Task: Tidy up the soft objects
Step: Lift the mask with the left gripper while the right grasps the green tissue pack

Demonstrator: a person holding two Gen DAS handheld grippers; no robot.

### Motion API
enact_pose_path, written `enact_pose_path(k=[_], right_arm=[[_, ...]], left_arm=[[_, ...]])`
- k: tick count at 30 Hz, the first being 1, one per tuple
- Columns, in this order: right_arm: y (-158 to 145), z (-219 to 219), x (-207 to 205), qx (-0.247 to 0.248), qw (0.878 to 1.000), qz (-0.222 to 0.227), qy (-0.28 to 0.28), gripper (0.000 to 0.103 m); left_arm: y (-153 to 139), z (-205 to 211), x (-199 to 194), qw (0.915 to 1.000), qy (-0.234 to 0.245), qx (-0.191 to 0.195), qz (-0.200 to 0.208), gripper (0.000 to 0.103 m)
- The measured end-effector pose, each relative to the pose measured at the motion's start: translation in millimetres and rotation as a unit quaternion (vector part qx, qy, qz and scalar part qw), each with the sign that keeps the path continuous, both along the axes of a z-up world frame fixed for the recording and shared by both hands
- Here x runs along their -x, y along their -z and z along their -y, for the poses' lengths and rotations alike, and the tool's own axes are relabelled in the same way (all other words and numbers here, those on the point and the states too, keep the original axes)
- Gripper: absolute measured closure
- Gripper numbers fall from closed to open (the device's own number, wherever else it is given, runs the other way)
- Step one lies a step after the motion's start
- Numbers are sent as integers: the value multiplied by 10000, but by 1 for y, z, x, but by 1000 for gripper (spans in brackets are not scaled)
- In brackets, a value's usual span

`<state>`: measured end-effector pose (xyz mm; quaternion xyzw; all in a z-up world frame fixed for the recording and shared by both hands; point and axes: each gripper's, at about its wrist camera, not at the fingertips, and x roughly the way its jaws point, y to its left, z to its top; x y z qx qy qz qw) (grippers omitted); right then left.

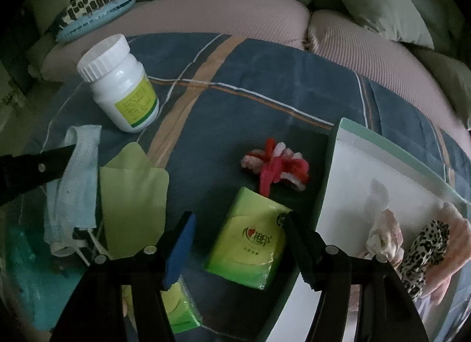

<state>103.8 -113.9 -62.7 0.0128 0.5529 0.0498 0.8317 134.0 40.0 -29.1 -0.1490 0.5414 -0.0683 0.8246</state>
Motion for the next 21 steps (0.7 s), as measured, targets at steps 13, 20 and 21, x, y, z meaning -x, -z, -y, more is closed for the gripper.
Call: enact_pose_path(k=[13,20,21], right_arm=[[5,-4,8,222,9998,13,20,49],[10,-16,8,714,9973,-27,-163,48],[13,-16,7,829,9964,-103,-165,46]], left_arm=[[2,-2,0,10000,-27,41,-42,85],[2,-3,0,10000,-25,46,-22,84],[2,-3,0,10000,-27,44,-24,84]])
